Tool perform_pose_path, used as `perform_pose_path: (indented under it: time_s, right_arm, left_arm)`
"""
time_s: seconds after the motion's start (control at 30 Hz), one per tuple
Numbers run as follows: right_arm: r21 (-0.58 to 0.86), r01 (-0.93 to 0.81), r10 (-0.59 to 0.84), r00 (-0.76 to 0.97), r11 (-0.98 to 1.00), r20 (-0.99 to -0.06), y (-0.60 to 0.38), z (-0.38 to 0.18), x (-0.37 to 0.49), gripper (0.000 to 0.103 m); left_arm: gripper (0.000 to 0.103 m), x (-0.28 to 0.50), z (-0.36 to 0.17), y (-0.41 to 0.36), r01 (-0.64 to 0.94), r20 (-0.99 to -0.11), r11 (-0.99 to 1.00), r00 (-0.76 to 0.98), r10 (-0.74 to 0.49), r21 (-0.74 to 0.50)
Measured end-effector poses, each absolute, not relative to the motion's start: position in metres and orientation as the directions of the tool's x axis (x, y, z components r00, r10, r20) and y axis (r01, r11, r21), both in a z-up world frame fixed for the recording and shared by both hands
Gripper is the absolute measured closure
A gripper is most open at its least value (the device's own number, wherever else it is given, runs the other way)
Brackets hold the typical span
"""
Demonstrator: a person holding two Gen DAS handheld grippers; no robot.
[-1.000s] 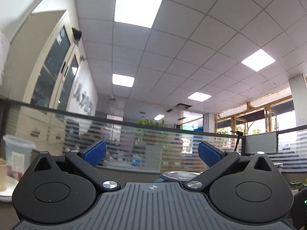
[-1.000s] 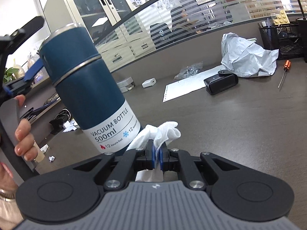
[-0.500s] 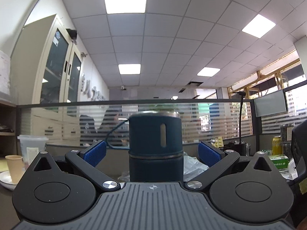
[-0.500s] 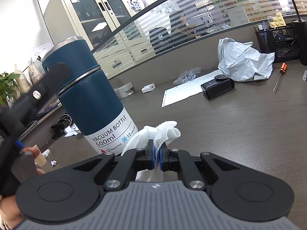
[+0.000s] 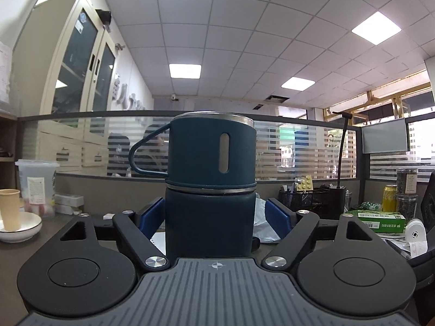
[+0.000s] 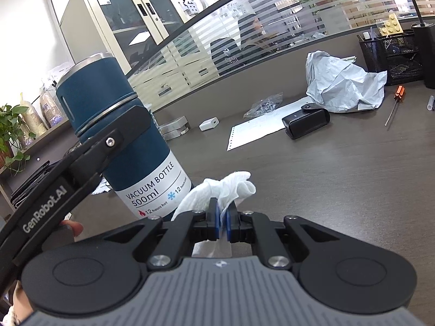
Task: Clean container
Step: 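Hold the thermos upright with the left gripper while the right gripper's tissue wipes its body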
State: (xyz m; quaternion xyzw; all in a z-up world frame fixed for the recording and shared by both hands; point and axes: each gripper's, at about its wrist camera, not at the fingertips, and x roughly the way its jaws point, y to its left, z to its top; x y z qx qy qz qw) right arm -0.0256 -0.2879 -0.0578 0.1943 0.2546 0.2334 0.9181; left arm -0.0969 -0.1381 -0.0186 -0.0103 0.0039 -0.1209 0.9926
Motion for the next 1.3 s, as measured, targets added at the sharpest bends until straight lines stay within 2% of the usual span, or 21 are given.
perform_pose_path:
  time_s: [0.13,0.2,0.4,0.77,1.0,1.3]
  right_arm:
    - [0.477,-0.333,0.531,0.759,0.814,-0.376,-0.287,-0.059,-0.025,0.093]
    - [0.476,-0.331,0.529,0.761,0.815,-0.376,-0.285,-0.059,-0.026,0.093]
    - [0.478,-0.325,0.524,0.764,0.816,-0.376,-0.28,-0.059,-0.032,0.093]
    - [0.483,-0.333,0.533,0.762,0.809,-0.368,-0.282,-0.06,-0.03,0.093]
    - [0.482,-0.344,0.54,0.762,0.806,-0.358,-0.288,-0.058,-0.031,0.093]
    - [0.475,-0.357,0.547,0.756,0.804,-0.359,-0.286,-0.056,-0.028,0.093]
  left_arm:
    - [0.024,-0.098,-0.019,-0.135,0.237,-0.009,0.971,0.971,-0.238,-0.035]
    - [0.029,-0.098,-0.018,-0.133,0.243,-0.01,0.969,0.97,-0.243,-0.038]
    - [0.03,-0.097,-0.015,-0.127,0.28,-0.029,0.96,0.959,-0.281,-0.03]
    - [0.03,-0.077,-0.003,-0.096,0.494,-0.117,0.869,0.863,-0.492,-0.014]
    - [0.029,-0.054,0.002,-0.067,0.656,-0.16,0.753,0.74,-0.653,-0.04]
    - [0.029,-0.039,0.003,-0.054,0.753,-0.18,0.656,0.64,-0.747,-0.043]
